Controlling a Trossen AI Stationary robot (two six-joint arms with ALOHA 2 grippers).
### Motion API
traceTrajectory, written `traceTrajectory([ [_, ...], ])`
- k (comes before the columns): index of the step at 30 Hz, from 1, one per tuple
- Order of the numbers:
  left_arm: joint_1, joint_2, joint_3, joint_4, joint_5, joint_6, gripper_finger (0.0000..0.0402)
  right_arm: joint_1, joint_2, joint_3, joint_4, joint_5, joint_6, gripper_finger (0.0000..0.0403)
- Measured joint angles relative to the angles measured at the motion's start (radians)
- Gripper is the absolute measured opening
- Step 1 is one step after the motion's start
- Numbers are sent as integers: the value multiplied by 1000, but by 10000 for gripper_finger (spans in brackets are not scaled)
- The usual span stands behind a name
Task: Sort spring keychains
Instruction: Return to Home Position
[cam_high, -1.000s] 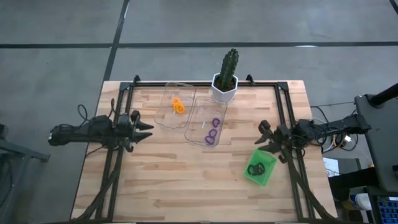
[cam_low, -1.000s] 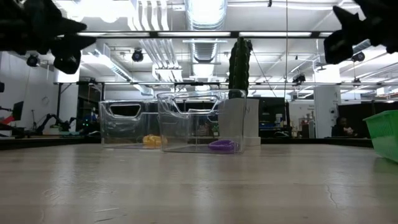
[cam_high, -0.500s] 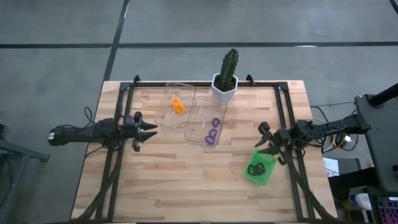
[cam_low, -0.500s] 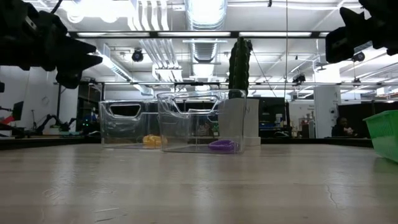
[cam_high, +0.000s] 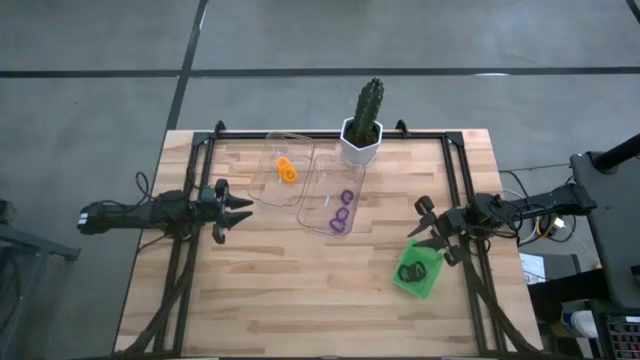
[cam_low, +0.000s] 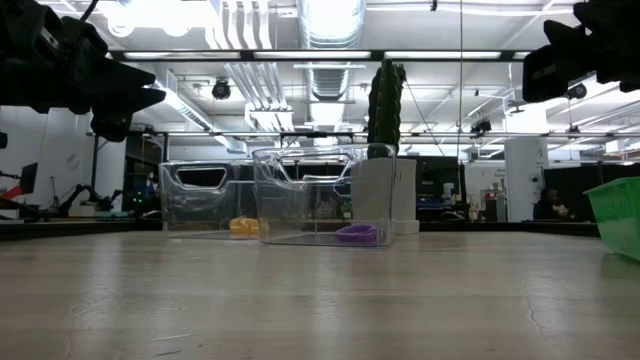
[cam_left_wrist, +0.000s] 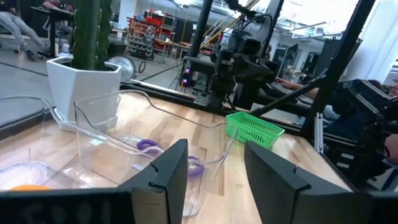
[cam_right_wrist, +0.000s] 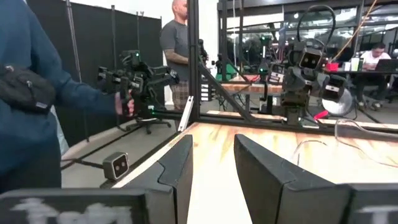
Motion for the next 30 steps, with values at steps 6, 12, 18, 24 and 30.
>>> traceTrajectory([
  [6, 0, 0, 0, 0, 0, -5, 151, -1, 2, 0, -24, 178, 11, 112],
  [12, 0, 0, 0, -1, 0, -6, 151, 0, -7, 0, -5, 178, -57, 112],
  [18, 0, 0, -1, -1, 0, -6, 151, 0, -72, 0, 4, 146, -47, 112],
  [24, 0, 0, -1, -1, 0, -7, 151, 0, -185, 2, -30, 143, -43, 112],
  [30, 0, 0, -1, -1, 0, -7, 151, 0, -209, 2, -102, 146, 8, 111],
])
